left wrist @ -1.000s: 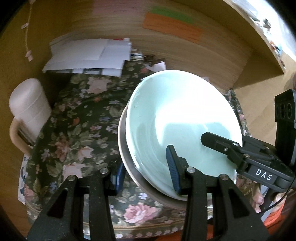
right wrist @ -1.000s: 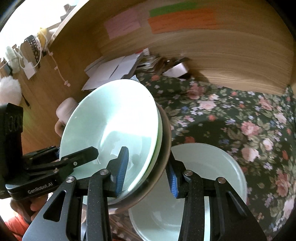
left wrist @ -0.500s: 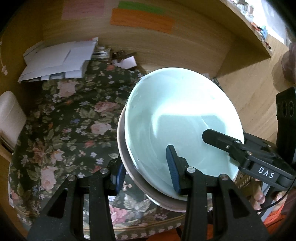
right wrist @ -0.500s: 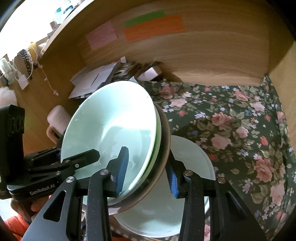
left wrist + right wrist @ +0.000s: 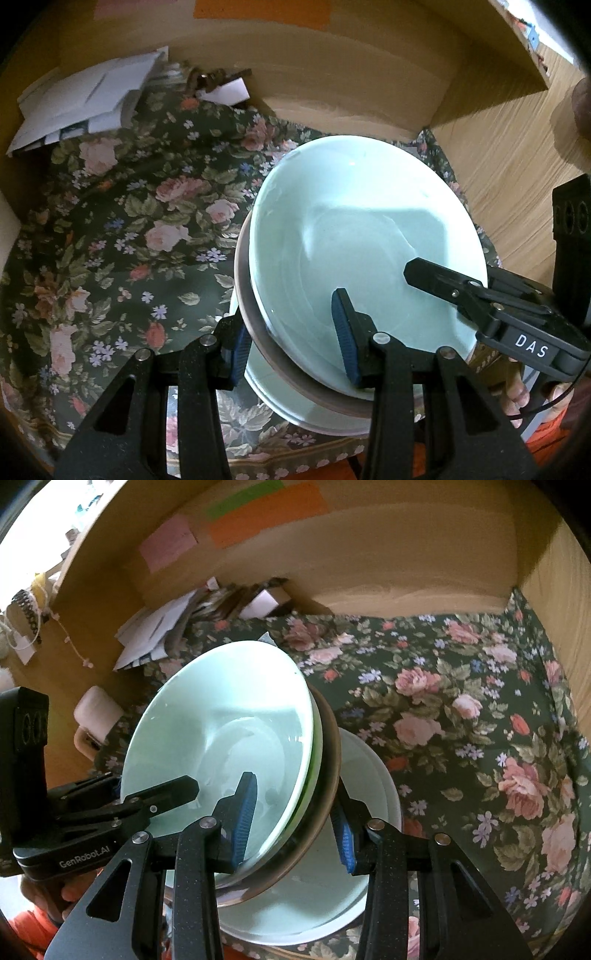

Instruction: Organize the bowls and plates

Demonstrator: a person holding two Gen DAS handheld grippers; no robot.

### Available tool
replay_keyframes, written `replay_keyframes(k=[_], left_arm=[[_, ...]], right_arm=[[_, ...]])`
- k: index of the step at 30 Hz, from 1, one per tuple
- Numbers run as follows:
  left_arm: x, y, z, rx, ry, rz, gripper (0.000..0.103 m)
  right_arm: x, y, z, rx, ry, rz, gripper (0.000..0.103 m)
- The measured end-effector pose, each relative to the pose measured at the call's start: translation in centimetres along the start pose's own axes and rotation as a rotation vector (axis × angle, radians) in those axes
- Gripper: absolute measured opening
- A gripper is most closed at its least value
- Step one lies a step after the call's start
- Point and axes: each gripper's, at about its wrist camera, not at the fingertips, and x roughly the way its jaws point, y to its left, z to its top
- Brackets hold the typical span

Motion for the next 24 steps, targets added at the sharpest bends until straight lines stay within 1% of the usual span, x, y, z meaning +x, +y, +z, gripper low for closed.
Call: replay_keyframes(k=[7, 10, 14, 18, 20, 24], left_arm=[[2.0, -0.3, -0.1, 0.002, 0.049, 0.000, 0.041], [1.9, -0.6, -0.2, 0.017, 0.040, 0.011, 0.041], [2.0, -0.2, -0.2, 0.001, 0.041, -0.009, 0.041], [2.0, 0.0, -0.2, -0.015, 0.036, -0.012, 0.041], [1.3, 0.0, -0.2, -0.009, 0.012, 0.009, 0.041], [-0.6, -0.1, 0.0, -0.002, -0.039, 0.025, 0.041]], right_arm=[[1.2, -1.2, -0.3, 0.033, 0.032, 0.004, 0.036], [1.1, -1.2, -0.4, 0.032, 0.032, 0.008, 0.036], [1.1, -1.2, -0.5, 0.035, 0.034, 0.022, 0.038], [0.1, -1.0, -0.3, 0.025, -0.007, 0.003, 0.039], [-0.9, -0.6, -0.1, 0.006, -0.042, -0.026, 0.044], [-3.1, 0.3, 0.3, -0.033, -0.109, -0.045, 0.045]])
